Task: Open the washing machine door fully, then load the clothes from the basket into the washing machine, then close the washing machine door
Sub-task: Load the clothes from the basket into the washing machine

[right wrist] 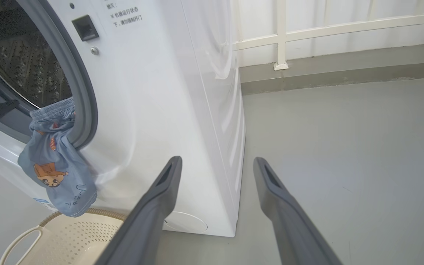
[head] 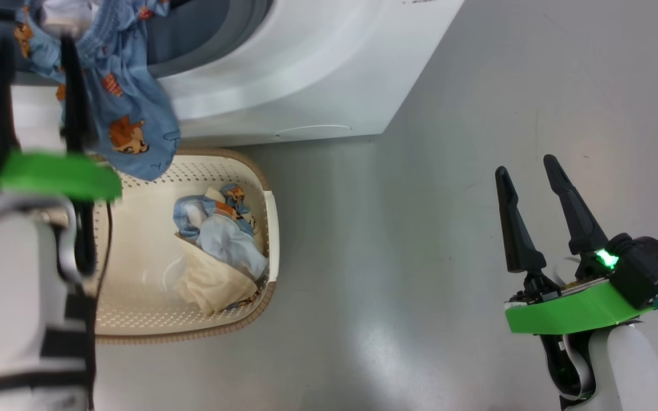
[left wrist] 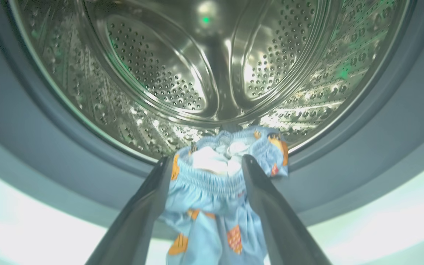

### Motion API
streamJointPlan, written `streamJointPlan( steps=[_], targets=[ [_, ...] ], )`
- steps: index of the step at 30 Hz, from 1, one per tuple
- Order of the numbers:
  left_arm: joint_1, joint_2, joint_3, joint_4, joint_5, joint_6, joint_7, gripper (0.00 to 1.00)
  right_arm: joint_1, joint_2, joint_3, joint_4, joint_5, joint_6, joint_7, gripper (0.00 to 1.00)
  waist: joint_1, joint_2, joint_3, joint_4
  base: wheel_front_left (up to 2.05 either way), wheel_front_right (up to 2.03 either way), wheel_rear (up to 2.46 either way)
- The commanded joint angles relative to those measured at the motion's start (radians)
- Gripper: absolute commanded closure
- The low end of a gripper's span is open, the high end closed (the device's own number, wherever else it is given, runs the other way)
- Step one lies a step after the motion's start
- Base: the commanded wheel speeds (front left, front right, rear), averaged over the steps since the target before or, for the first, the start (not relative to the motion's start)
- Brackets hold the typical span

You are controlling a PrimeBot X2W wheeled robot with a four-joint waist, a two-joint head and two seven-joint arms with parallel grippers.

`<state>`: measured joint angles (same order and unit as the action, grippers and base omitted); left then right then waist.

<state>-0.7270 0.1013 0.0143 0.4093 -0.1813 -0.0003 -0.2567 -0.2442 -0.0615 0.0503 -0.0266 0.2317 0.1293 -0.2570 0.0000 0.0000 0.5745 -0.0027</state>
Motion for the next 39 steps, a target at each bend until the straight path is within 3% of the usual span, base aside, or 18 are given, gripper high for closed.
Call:
streamJointPlan(
  steps=[1, 9, 16, 26, 39],
  targets=[
    [0.064, 0.024, 0.037, -0.059, 0.001, 0.003, -0.005, 0.00, 0.033, 0.005, 0.023, -0.027, -0.003, 0.001, -0.005, 0.00, 0.0000, 0.0000, -0.002, 0.001, 0.00, 0.00, 0.00],
    [0.294, -0.021, 0.098, -0.243, -0.027, 0.020, -0.005, 0.00, 0.041, 0.005, 0.019, -0.024, 0.004, 0.001, -0.005, 0.00, 0.0000, 0.0000, -0.007, 0.009, 0.00, 0.00, 0.00],
    [0.419, -0.038, 0.090, -0.330, -0.012, 0.027, -0.005, 0.00, 0.045, 0.005, 0.023, -0.023, 0.003, 0.001, -0.005, 0.00, 0.0000, 0.0000, -0.009, 0.013, 0.00, 0.00, 0.00],
    [0.543, -0.048, 0.066, -0.391, -0.025, 0.052, -0.005, 0.00, 0.044, 0.001, 0.024, -0.025, 0.002, 0.001, -0.005, 0.00, 0.0000, 0.0000, -0.003, 0.018, 0.00, 0.00, 0.00],
    [0.582, -0.051, 0.048, -0.421, -0.050, 0.076, -0.005, 0.00, 0.048, -0.003, 0.021, -0.021, 0.001, 0.001, -0.005, 0.00, 0.0000, 0.0000, -0.009, 0.028, 0.00, 0.00, 0.00]
  ],
)
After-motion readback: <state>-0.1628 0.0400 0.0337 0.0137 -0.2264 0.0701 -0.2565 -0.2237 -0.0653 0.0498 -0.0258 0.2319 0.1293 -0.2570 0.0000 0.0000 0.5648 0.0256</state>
